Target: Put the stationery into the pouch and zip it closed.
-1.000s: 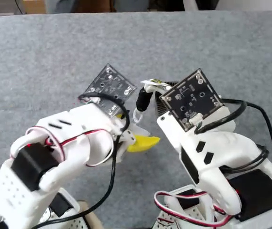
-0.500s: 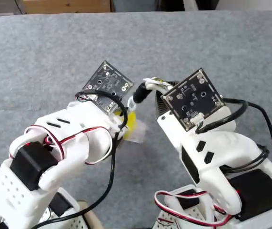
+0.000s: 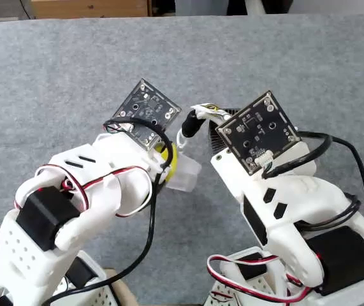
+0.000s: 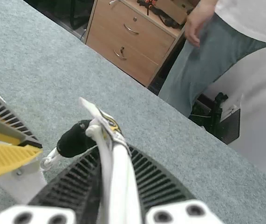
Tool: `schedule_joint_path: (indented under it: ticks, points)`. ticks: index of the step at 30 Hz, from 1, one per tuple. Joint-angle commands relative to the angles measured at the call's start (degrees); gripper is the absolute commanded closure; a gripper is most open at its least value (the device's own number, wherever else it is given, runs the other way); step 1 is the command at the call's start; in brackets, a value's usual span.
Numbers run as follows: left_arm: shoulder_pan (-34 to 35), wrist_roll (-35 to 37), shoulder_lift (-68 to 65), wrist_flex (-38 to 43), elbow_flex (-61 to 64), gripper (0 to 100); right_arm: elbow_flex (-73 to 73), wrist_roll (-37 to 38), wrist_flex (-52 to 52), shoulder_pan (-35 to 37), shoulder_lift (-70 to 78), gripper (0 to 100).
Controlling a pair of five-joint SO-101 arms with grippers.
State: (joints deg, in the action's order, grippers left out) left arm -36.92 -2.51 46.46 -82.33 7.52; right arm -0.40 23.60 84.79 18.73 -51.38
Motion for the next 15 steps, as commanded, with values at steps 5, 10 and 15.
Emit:
schedule_joint_path:
  ticks: [5, 10, 15]
  points:
    - [0.66, 3.16, 0.0, 1.32, -1.89, 76, -0.57, 0.44, -0.97, -0.7, -0.13, 98.6]
    - [0.22, 3.25, -0.09, 1.49, -2.59, 76, -0.57, 0.53, -0.97, -0.7, -0.31, 98.6]
    - [0.57, 3.25, 0.0, -2.2, -9.63, 76, -0.4, 0.53, -1.58, -0.7, -0.04, 98.6]
